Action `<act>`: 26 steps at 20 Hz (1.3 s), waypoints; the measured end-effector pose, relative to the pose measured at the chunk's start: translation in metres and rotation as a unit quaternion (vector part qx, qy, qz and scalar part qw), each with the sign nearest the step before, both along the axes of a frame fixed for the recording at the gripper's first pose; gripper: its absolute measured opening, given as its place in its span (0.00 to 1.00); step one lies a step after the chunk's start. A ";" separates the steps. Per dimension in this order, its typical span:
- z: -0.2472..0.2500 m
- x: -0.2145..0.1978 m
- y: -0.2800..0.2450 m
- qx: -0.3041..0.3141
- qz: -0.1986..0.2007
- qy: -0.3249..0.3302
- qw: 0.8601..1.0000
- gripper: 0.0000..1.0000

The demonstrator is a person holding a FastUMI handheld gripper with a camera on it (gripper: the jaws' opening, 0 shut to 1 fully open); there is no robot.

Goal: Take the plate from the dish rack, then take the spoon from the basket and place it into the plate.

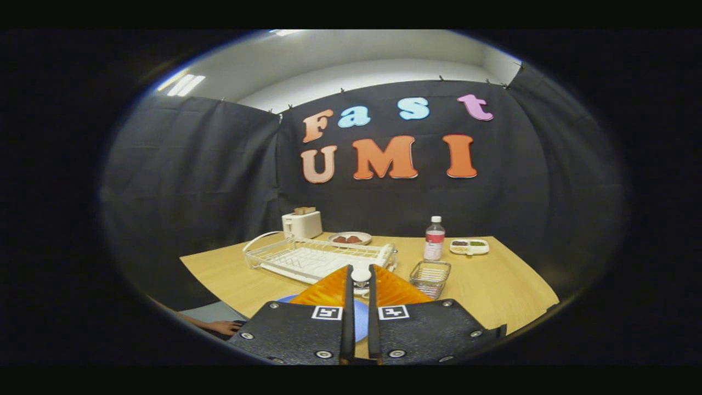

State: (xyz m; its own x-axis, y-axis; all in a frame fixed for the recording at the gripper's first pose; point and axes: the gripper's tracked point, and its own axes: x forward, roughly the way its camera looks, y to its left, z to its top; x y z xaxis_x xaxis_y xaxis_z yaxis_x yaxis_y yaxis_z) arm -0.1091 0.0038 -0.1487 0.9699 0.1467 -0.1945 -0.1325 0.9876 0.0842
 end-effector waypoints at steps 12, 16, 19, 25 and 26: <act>-0.063 0.006 0.046 0.027 0.067 0.045 0.996 0.10; -0.080 0.009 0.050 0.035 0.071 0.054 0.995 0.10; -0.085 0.010 0.051 0.046 0.070 0.053 0.995 0.11; -0.098 0.012 0.041 0.069 0.055 0.067 0.994 0.18; -0.095 0.013 0.039 0.071 0.052 0.063 0.994 0.20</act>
